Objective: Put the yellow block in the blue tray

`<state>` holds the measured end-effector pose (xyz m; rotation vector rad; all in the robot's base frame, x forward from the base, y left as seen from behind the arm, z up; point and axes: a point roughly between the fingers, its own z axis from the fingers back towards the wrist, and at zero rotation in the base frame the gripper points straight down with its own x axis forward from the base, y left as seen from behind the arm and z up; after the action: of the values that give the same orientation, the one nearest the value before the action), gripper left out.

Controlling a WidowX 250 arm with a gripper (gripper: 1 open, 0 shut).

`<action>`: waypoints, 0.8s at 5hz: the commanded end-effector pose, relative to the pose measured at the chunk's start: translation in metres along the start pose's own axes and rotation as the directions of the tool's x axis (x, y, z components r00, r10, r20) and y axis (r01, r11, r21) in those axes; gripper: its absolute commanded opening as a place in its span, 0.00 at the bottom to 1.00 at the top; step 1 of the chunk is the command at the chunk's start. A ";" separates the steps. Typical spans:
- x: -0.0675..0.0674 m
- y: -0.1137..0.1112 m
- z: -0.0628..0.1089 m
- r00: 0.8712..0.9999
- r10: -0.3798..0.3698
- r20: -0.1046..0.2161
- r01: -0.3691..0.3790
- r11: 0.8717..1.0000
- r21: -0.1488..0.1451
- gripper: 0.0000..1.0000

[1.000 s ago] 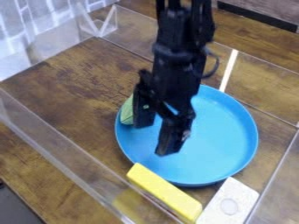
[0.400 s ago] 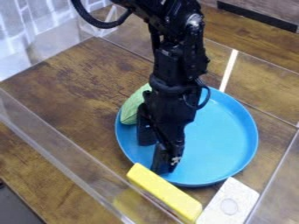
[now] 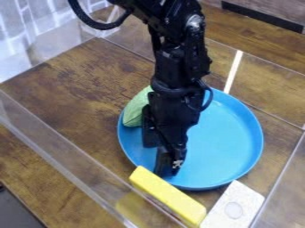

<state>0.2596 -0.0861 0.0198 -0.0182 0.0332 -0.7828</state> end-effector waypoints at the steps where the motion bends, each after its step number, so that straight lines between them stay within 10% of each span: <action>1: 0.002 0.004 0.001 0.999 -0.032 0.041 0.032 0.999 0.005 1.00; 4: 0.002 0.005 0.000 0.992 -0.071 0.100 0.072 0.997 0.001 1.00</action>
<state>0.2628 -0.0862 0.0191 -0.0620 -0.0446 -0.8407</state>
